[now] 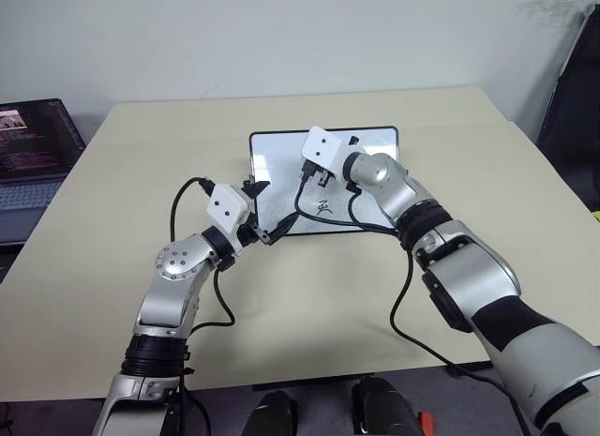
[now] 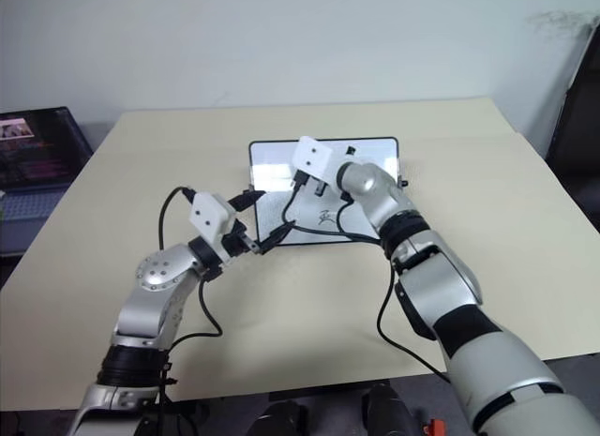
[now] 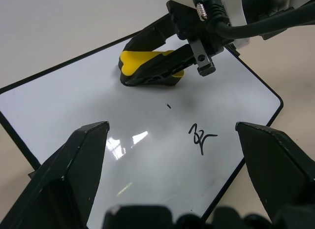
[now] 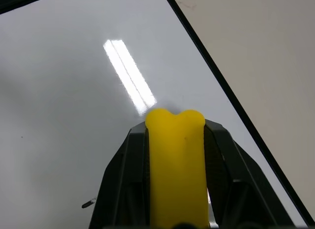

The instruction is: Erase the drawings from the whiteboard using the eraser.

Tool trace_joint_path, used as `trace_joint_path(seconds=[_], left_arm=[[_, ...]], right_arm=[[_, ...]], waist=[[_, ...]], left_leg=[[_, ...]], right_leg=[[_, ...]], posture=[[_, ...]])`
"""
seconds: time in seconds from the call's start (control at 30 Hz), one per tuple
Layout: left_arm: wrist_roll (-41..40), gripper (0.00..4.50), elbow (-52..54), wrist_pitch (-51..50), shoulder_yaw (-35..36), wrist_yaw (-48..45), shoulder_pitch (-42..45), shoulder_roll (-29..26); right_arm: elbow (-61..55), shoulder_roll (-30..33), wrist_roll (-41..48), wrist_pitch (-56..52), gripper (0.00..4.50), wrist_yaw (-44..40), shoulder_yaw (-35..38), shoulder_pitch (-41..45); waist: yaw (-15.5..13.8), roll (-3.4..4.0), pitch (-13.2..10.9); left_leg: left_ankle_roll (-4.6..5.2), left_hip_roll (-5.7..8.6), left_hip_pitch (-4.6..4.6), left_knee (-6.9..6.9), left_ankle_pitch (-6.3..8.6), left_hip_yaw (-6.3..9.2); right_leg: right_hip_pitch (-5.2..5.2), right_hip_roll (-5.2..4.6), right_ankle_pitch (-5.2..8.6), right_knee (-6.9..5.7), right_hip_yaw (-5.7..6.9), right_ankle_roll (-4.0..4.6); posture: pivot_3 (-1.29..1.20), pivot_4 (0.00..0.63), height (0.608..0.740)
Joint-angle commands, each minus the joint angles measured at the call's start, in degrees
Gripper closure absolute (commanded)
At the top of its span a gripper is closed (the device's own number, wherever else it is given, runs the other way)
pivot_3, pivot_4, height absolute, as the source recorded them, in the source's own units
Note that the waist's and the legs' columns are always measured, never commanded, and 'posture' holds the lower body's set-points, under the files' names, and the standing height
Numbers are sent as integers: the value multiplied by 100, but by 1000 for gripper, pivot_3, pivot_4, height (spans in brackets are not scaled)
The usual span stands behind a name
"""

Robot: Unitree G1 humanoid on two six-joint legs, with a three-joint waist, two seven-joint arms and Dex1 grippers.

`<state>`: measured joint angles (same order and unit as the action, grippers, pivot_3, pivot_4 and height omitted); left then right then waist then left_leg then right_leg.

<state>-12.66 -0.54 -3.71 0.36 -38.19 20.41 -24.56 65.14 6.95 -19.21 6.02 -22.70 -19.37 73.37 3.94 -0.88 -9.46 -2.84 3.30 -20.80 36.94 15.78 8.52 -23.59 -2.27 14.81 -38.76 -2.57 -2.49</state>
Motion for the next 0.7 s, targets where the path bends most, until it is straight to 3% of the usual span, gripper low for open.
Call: trace_joint_path(seconds=[0.03, 0.37, 0.7], left_arm=[[7, 0, 168, 69, 56, 27, 44, -21], [9, 0, 151, 74, 34, 4, 68, -18], [20, 0, 68, 95, -10, -54, 175, -4]], right_arm=[[125, 367, -165, -91, 3374, -34, -27, -198], [-2, 796, -170, -97, 3374, -117, -19, -415], [-341, 714, 7, -224, 3374, -162, 108, -403]], waist=[[-48, 0, 0], [-168, -3, 2], [-171, -3, 2]], left_leg=[[0, 0, 3, 1, 0, 1], [-7, 5, 22, 7, -6, 16], [-12, 5, 22, 6, -10, 17]], right_leg=[[5, 0, 0, 0, 2, 0], [38, 0, 0, 5, 15, -1], [38, 1, 0, 5, 14, -1]], posture=[[0, 150, 740], [0, 150, 740], [0, 150, 740]])
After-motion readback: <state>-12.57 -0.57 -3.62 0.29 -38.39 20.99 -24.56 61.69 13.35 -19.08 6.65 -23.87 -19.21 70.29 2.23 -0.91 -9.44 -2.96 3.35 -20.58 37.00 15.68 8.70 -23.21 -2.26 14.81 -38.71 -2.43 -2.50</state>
